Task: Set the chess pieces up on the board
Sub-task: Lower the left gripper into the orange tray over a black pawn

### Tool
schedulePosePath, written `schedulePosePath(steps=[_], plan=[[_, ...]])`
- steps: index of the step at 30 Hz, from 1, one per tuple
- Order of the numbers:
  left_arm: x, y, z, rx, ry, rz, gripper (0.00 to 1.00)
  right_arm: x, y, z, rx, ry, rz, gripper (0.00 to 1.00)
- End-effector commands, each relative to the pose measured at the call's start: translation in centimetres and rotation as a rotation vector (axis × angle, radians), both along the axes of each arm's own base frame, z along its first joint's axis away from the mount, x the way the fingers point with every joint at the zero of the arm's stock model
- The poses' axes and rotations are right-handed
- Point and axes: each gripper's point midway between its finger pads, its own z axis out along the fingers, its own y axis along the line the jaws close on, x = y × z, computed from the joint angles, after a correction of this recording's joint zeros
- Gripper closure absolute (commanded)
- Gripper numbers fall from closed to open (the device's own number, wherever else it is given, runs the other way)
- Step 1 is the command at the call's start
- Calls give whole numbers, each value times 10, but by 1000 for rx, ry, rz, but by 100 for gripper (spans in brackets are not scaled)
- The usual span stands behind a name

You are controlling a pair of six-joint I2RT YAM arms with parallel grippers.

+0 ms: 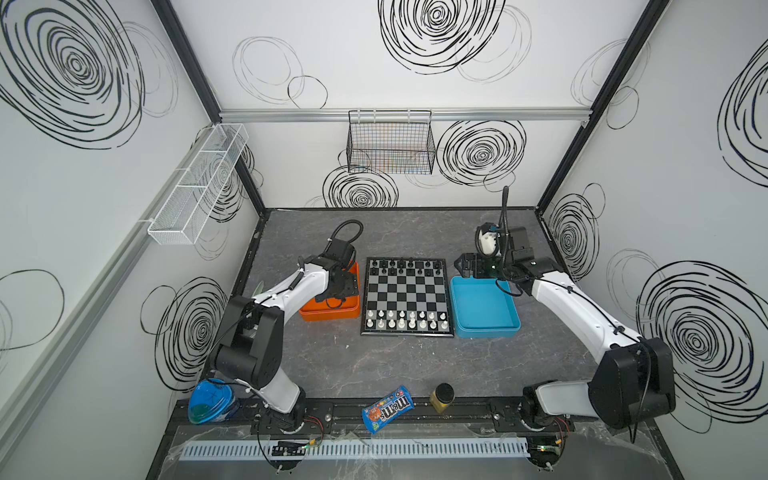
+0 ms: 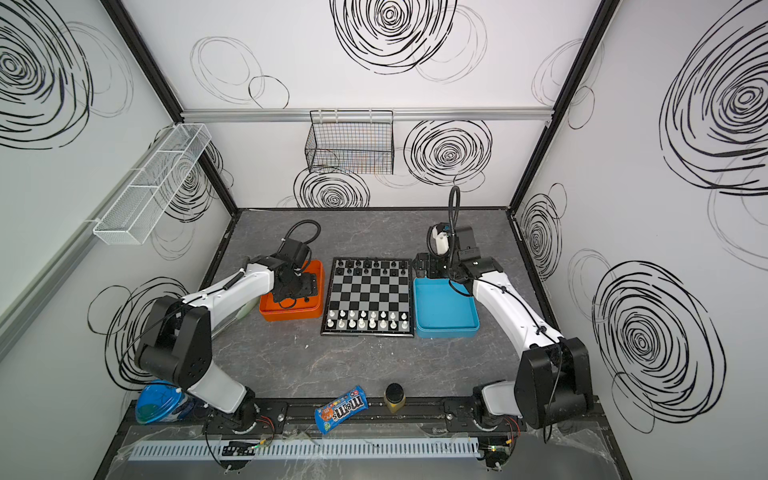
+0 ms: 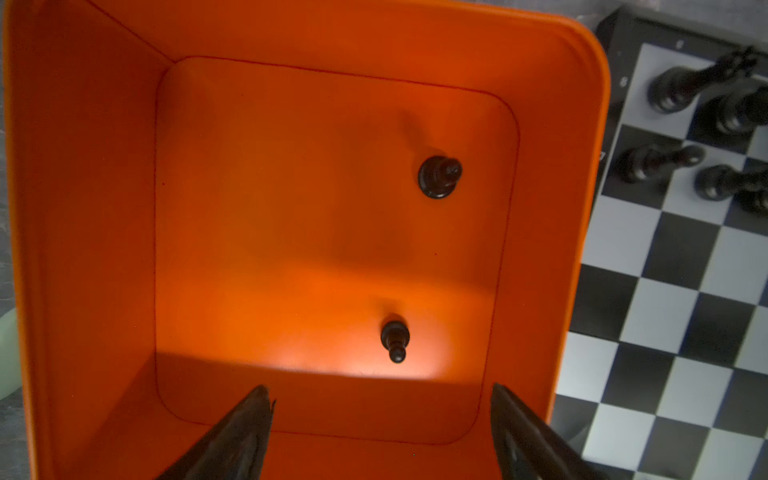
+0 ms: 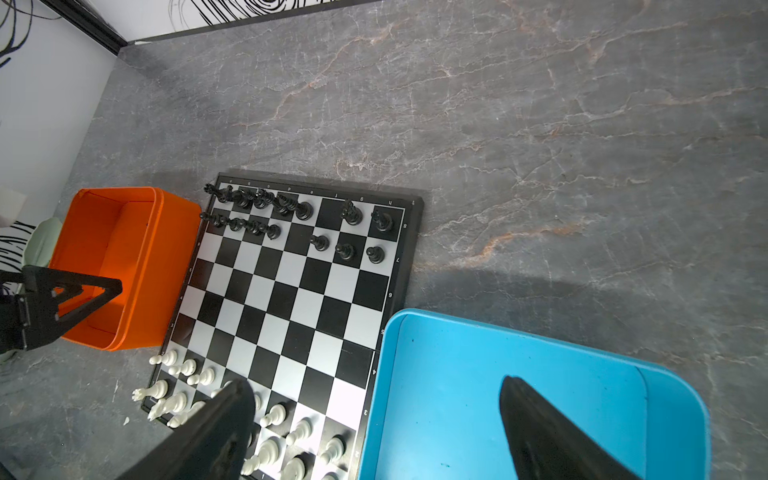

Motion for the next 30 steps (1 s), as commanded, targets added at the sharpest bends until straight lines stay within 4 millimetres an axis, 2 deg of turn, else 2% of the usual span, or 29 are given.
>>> schedulePosePath(steps=[1, 7, 13, 30], plan=[[6, 1, 13, -9, -57, 31, 15, 2, -8, -2, -24, -20, -11, 4], [-1, 7, 0, -15, -39, 51, 18, 4, -8, -7, -25, -5, -13, 5], [1, 6, -9, -23, -31, 54, 24, 6, -8, -12, -28, 9, -13, 6], [15, -1, -32, -45, 2, 43, 48, 7, -11, -25, -39, 33, -18, 8]])
